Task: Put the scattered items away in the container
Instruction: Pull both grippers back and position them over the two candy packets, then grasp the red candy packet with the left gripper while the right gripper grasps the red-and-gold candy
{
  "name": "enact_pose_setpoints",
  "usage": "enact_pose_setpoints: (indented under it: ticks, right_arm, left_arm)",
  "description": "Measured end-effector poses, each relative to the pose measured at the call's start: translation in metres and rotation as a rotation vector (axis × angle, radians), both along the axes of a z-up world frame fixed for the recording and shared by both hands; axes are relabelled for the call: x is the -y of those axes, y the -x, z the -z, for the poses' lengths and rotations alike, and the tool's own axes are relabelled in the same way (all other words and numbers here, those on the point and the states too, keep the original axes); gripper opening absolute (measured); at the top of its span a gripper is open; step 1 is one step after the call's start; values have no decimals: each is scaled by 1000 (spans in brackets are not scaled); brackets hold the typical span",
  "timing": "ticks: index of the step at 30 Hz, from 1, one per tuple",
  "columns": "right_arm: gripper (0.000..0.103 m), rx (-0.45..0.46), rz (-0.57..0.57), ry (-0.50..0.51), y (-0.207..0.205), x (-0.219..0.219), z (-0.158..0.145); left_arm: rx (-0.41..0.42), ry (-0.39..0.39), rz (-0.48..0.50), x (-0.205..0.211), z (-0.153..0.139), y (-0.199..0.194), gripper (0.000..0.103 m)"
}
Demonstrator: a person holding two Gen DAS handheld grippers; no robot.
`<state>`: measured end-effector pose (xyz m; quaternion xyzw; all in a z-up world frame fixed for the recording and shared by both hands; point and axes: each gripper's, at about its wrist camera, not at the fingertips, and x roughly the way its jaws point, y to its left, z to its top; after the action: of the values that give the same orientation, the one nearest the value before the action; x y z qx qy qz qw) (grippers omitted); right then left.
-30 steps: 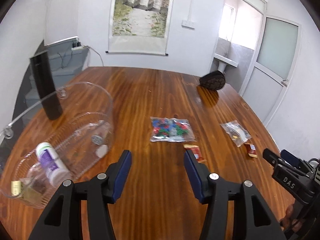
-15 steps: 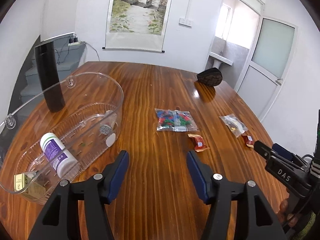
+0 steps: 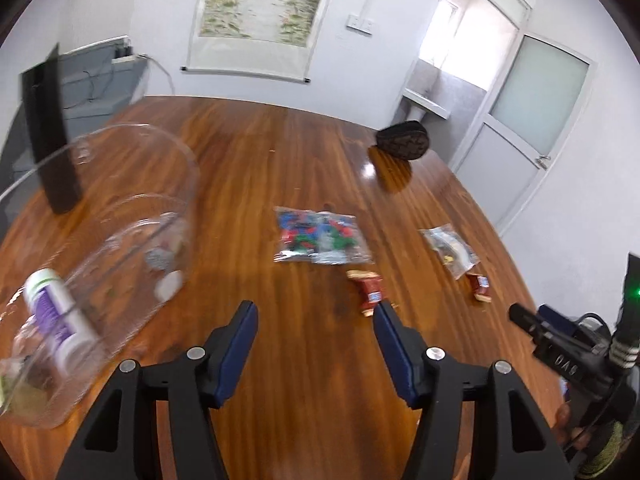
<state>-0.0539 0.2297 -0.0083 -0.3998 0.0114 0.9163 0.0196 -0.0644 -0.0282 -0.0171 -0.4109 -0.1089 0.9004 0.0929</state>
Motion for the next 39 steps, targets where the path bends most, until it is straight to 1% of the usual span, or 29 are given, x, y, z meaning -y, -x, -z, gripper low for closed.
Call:
enact_pose_setpoints:
  ticks: [3,4,7,11,14,15,20,23,26,28,33,39]
  right_arm:
    - [71,-6,-14,-18,5,-12,1]
    - [71,-3,-14,-16,7,-19,3]
    - [71,-1,-1,-7,14,-38,7]
    - [71,8,-11,-19,26,-60,16]
    - [70,25,-29,-31,39,-70,29]
    - [70,31,-26,-29,43,-73,32]
    - [69,64,3,-11,71,-83,48]
    - [69,102,20,-1,88,-85,60]
    - [69,114,27,-17,96,-83,66]
    - [66,113,41,-14,100,-84,69]
    - [62,114,47,-5,103,-84,70]
    - [62,80,37,-21,81,-84,62]
  left_arm:
    - [46,-51,15,-12,9,14,61]
    - [54,-49,20,-18,12,18,61]
    - [57,-4,53,-44,20,27,61]
    - [62,84,92,-75,31,39,61]
    - [73,136,98,-91,40,47,61]
    - [81,142,97,-94,42,49,61]
    - [69,122,63,-86,43,49,61]
    - [67,106,44,-76,42,48,61]
    - [68,99,31,-67,42,46,61]
    - [69,102,29,-66,42,46,61]
    - [79,114,31,-70,44,51,61]
    - [96,133,52,-89,52,62,61]
